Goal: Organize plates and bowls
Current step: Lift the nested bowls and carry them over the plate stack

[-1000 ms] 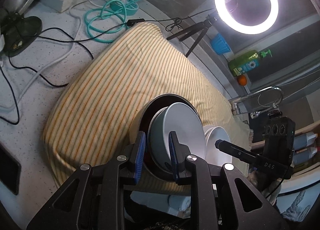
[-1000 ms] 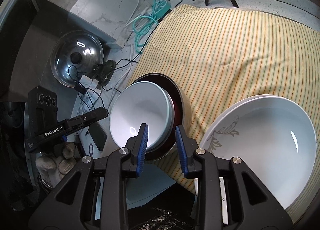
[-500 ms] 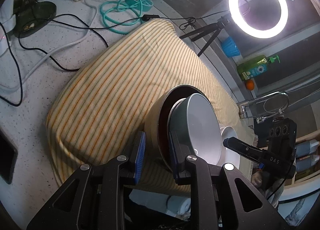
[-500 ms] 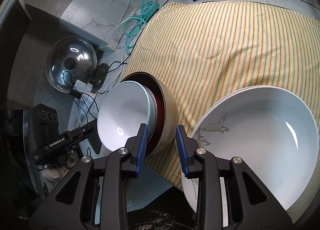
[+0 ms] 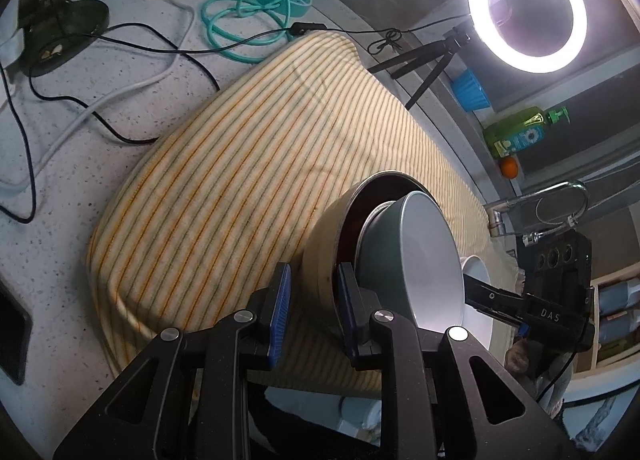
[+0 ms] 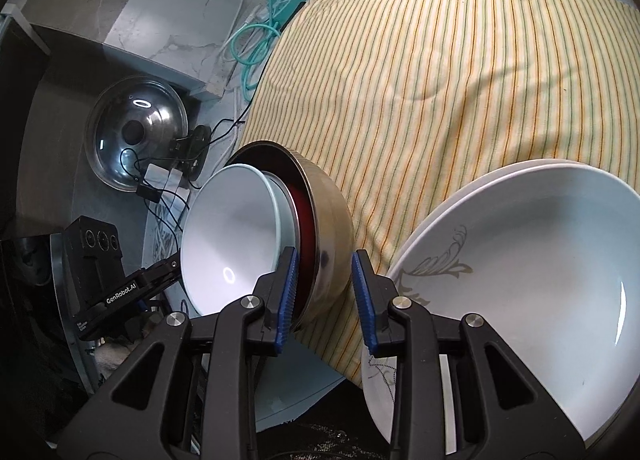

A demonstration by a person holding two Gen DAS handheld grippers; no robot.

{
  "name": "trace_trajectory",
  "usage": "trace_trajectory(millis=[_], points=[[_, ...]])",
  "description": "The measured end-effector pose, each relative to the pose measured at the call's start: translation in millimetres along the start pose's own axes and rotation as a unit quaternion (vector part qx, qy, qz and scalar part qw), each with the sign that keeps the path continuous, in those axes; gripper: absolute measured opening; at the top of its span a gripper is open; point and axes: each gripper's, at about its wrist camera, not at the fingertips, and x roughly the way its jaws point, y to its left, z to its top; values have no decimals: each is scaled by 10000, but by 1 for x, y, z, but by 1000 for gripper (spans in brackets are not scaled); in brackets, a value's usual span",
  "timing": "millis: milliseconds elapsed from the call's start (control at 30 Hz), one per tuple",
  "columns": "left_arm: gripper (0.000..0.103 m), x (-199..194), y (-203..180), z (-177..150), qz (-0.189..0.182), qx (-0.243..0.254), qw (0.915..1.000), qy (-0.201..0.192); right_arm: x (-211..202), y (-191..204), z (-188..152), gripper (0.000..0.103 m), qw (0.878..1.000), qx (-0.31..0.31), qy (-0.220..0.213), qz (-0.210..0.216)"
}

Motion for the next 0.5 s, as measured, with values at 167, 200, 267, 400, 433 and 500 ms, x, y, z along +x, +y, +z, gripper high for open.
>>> trace_trajectory(millis=[167,200,267,400,433,500], points=[[20,4,-2,0,-45,2,10000,43,3,-3,1,22,9999,49,37,106],[20,5,-3,0,-32,19,10000,54,3,-2,1,19,9999,37,49,135],[20,6,-5,0,13,57,10000,51,3,-1,2,18,9999,19,59,139],[19,4,-6,0,-55,55,10000,53,3,-1,2,17,9998,31,83,164],[18,4,-8,1,-69,75,9999,47,3,-2,2,15,9998,38,88,174],[17,3,-12,1,-75,138,9999,30,2,-3,3,12,9998,24,85,164]])
